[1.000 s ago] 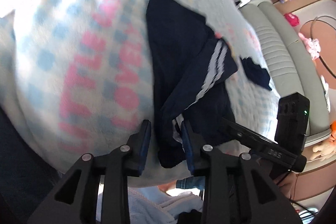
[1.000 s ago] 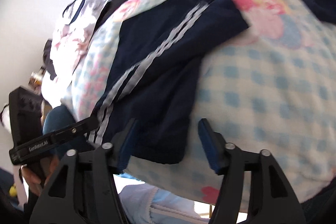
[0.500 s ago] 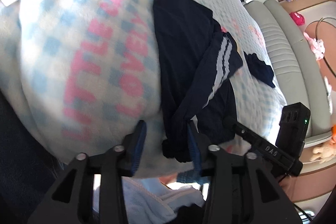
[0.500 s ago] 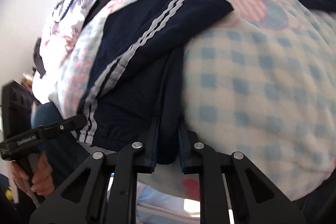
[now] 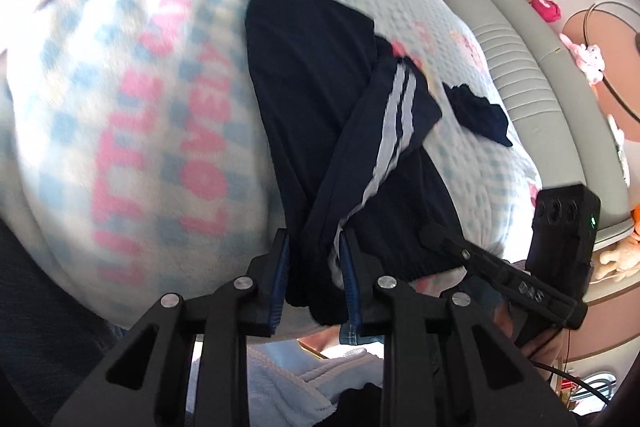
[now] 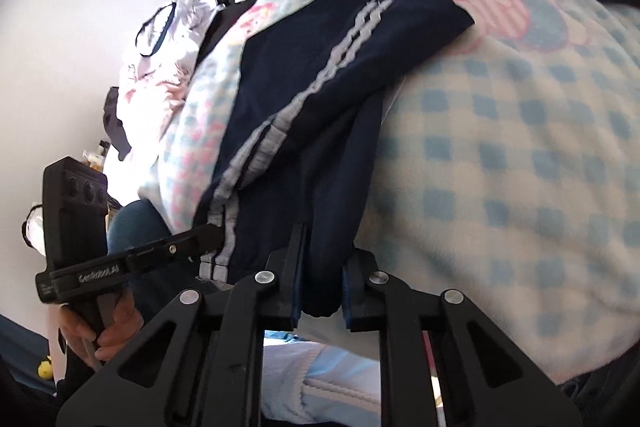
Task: Fold clothes
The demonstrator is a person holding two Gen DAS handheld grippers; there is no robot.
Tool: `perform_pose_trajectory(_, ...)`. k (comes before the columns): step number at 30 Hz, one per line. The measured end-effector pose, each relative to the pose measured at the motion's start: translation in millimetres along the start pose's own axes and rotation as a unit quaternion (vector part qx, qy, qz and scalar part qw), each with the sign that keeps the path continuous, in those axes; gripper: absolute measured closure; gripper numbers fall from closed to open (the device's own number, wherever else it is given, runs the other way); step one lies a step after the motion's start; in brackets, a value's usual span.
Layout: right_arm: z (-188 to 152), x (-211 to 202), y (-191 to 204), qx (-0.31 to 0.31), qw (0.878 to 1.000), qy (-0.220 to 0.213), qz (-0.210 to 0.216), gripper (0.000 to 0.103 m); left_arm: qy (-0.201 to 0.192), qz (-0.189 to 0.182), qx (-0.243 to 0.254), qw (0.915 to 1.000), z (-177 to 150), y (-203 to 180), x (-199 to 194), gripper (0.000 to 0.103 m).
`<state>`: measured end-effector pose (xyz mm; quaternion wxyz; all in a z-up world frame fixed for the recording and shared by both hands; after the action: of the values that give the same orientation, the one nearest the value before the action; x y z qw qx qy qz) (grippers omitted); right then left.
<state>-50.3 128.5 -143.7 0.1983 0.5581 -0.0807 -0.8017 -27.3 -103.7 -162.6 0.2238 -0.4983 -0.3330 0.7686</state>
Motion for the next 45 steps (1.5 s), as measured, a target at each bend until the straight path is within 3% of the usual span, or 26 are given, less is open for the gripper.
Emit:
perform_pose_trajectory(3, -4.3, -11.6, 12.3, -0.001, 1.000, -0.009, 0.008, 0.090, 0.013, 0.029, 0.008, 0.9995, 0.7, 1.2, -7.4, 0.075)
perform_pose_trajectory(7, -20.5, -8.9, 1.5, -0.006, 0.998, 0.002, -0.069, 0.075, 0.007, 0.016, 0.005, 0.9998, 1.8, 8.0, -16.8, 0.075)
perform_pose_trajectory(10, -21.3, -18.3, -6.0, 0.008, 0.999, -0.002, -0.038, 0.075, -0.011, 0.001, 0.029, 0.9995, 8.8, -1.1, -21.8, 0.075)
perform_pose_trajectory(12, -15.5, -32.4, -5.3, 0.007, 0.999, -0.029, -0.029, 0.074, -0.016, -0.008, 0.045, 0.9988, 16.8, -9.4, -18.0, 0.075)
perform_pose_trajectory(14, -5.9, -40.5, -3.1, -0.010, 0.998, -0.054, -0.035, 0.066, -0.010, -0.022, 0.053, 0.9983, 32.3, -16.0, -5.2, 0.075)
perform_pose_trajectory(17, 16.5, -29.9, -4.6, -0.024, 0.996, -0.056, -0.072, 0.066, 0.004, -0.011, 0.084, 0.9964, 57.3, -35.7, 23.8, 0.072)
perform_pose_trajectory(18, 23.3, -28.7, -9.3, -0.018, 0.995, -0.056, -0.077, 0.066, 0.009, -0.008, 0.094, 0.9955, 65.6, -42.3, 33.6, 0.069)
perform_pose_trajectory(20, 36.9, -26.4, -18.8, -0.004, 0.995, -0.057, -0.086, 0.066, 0.024, -0.005, 0.113, 0.9932, 81.4, -53.5, 54.9, 0.054)
perform_pose_trajectory(23, 49.7, -14.3, -38.2, 0.021, 0.994, -0.042, -0.101, 0.066, 0.054, -0.006, 0.127, 0.9905, 96.4, -64.4, 90.8, 0.053)
perform_pose_trajectory(27, 62.2, 2.8, -60.5, 0.036, 0.993, -0.020, -0.111, 0.066, 0.077, 0.024, 0.131, 0.9882, 105.6, -65.5, 124.0, 0.053)
perform_pose_trajectory(29, 67.5, 8.5, -62.4, 0.038, 0.993, -0.015, -0.107, 0.065, 0.076, 0.023, 0.136, 0.9875, 107.2, -66.6, 127.6, 0.061)
perform_pose_trajectory(30, 69.5, 10.6, -62.2, 0.035, 0.993, -0.014, -0.108, 0.065, 0.076, 0.022, 0.139, 0.9872, 107.9, -67.2, 129.2, 0.074)
perform_pose_trajectory(31, 71.6, 12.7, -62.0, 0.031, 0.993, -0.014, -0.109, 0.065, 0.075, 0.021, 0.141, 0.9869, 108.6, -67.8, 130.8, 0.098)
perform_pose_trajectory(36, 80.3, 14.7, -58.1, 0.023, 0.994, -0.017, -0.110, 0.062, 0.025, 0.034, 0.158, 0.9865, 111.2, -76.6, 102.2, 0.099)
perform_pose_trajectory(42, 93.0, 10.7, -52.0, 0.026, 0.993, -0.031, -0.110, 0.062, -0.085, 0.086, 0.141, 0.9826, 128.7, -60.9, 33.2, 0.099)
perform_pose_trajectory(45, 100.2, 6.1, -45.0, 0.024, 0.992, -0.035, -0.120, 0.062, -0.086, 0.120, 0.104, 0.9836, 142.1, -30.3, 19.8, 0.099)
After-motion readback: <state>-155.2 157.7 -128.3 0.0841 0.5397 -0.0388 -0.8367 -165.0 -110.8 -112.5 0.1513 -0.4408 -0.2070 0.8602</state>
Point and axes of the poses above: each gripper's, at about its wrist camera, not at the fingertips, and x roughly the way its jaws point, y to its left, z to its top, the point moved 2 cm from there along x, roughly the way its jaws point, and after that the axes turned 11 degrees about -z, right-handed, at the moved point
